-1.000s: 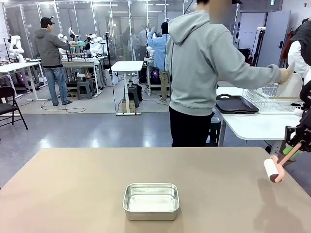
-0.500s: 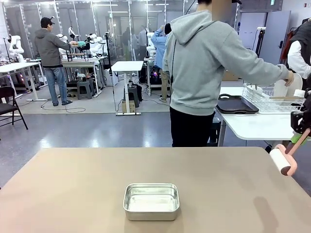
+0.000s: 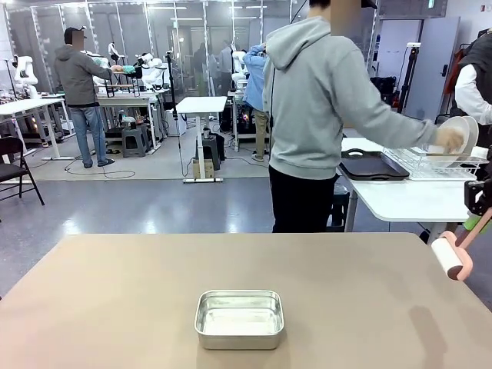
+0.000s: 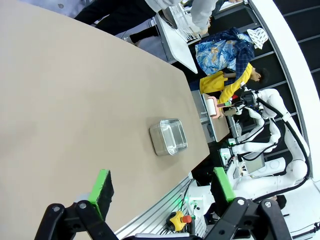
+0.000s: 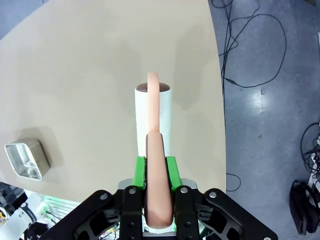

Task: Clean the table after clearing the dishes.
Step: When the right (or left) Handle tray is removed, use the right hand (or left hand) to clean the right (or left) side of the table with the Lint Roller, then place the Lint Roller back on top of the Airtight Container.

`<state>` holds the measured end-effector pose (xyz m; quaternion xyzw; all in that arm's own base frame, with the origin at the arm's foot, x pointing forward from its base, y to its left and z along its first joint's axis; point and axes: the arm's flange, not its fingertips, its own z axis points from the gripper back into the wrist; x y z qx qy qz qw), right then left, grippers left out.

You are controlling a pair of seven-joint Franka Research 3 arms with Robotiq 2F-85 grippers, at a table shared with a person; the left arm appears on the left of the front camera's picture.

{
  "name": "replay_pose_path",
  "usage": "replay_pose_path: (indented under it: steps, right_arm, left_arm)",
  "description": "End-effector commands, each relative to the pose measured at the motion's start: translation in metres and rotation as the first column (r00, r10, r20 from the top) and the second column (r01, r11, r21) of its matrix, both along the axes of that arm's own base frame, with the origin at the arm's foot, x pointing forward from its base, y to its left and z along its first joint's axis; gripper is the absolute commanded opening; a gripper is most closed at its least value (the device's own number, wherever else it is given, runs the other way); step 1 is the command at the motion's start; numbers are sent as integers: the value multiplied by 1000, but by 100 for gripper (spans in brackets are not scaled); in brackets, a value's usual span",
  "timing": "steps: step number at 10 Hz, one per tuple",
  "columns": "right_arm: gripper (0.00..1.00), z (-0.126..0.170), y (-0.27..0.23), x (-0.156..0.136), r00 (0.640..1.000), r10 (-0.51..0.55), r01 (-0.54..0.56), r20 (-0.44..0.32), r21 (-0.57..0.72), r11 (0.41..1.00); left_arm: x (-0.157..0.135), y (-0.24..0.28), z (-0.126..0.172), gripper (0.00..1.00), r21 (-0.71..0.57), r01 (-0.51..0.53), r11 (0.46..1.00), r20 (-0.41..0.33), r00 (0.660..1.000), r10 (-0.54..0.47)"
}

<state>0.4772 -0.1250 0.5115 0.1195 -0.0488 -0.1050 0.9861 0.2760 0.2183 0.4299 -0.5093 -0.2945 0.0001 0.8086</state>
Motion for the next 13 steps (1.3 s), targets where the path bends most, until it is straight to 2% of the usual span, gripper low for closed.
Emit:
replay_pose_path:
  steps: [1,13]
  right_arm:
    - [21,4,3,1,1000,-3,3,20,12,1000]
    - [21,4,3,1,1000,-3,3,20,12,1000]
  left_arm:
    - [-3,2,1,100,-8,7,1000,9,1000,-7]
    - [-3,2,1,100,-8,7,1000,9,1000,-7]
